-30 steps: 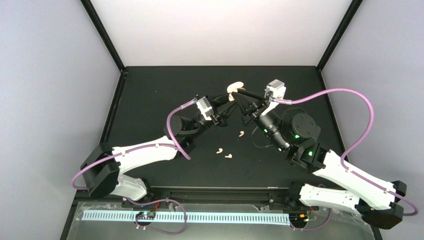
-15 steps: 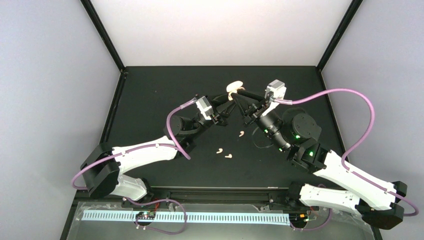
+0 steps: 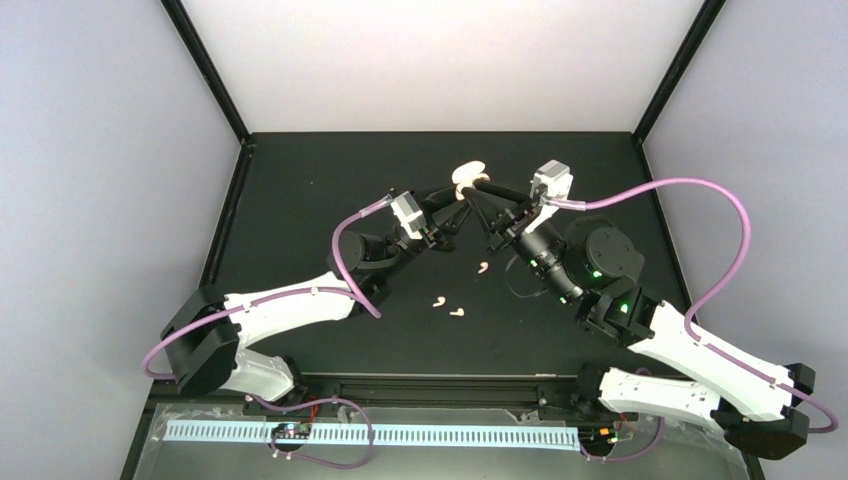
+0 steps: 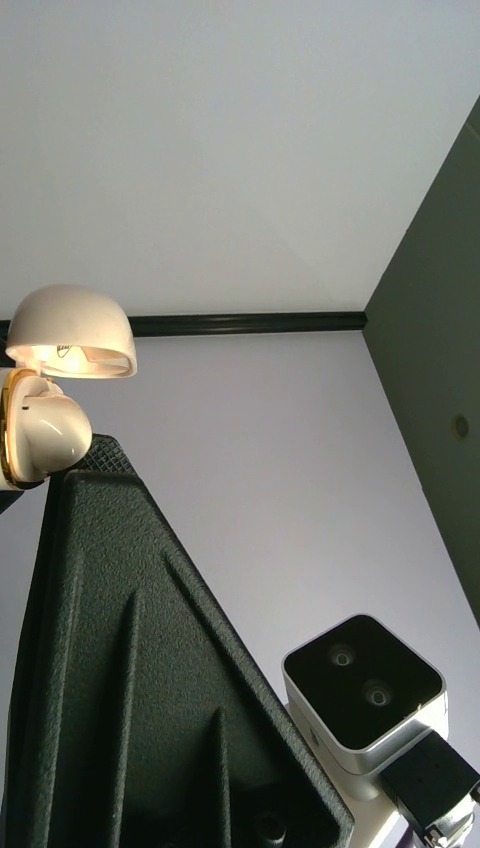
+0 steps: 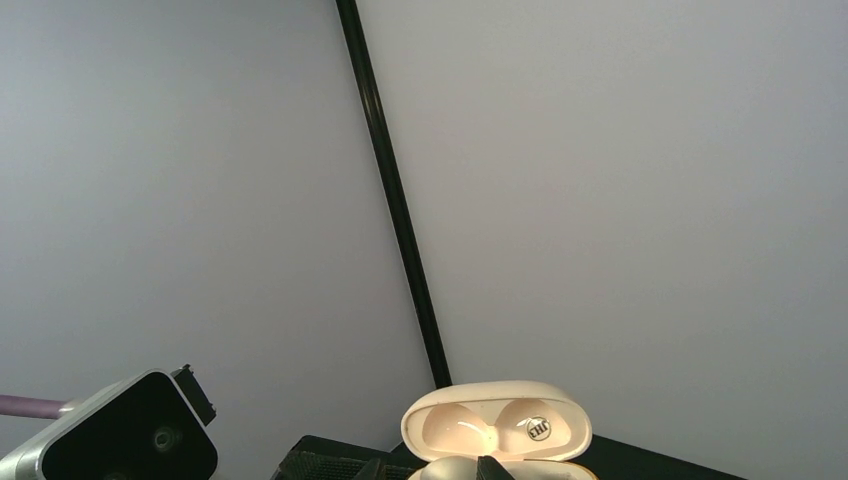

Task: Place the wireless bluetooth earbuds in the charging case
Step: Place the earbud in the charging case.

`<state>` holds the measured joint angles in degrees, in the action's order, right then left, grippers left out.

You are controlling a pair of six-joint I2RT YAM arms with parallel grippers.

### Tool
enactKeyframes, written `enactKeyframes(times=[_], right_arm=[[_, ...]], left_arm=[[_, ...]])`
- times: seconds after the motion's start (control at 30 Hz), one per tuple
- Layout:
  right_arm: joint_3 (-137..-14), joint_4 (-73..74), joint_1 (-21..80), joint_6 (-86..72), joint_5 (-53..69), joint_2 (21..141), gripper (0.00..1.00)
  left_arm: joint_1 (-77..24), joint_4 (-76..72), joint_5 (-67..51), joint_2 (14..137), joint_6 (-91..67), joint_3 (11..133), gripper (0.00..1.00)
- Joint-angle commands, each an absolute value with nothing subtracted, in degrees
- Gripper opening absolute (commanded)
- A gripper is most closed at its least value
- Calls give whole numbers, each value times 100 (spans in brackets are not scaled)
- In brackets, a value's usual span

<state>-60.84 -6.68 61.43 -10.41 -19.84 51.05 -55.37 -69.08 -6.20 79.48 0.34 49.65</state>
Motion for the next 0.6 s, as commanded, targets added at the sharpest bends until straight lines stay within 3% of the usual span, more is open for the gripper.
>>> enactKeyframes(times=[0.0,0.17,0.33,0.57], right_arm=[[-6154,-641,6176,-1010,-1919,5075,23],[-6281,-585,6176,-1080,-1954,5007,28],[-6520,-428,6172,-1142,-2040,4690,40],[-6703,223,6174,-1129,-2131,4331,45]], left_arm=[[-5581,-7224,-606,7931,-12,5124,2],[-5581,-7215,-589,7912,-2,5092,2],[-5581,-7205,-525,7858,23,5012,2],[-5581,-7257,-527,7784,0,4893,2]])
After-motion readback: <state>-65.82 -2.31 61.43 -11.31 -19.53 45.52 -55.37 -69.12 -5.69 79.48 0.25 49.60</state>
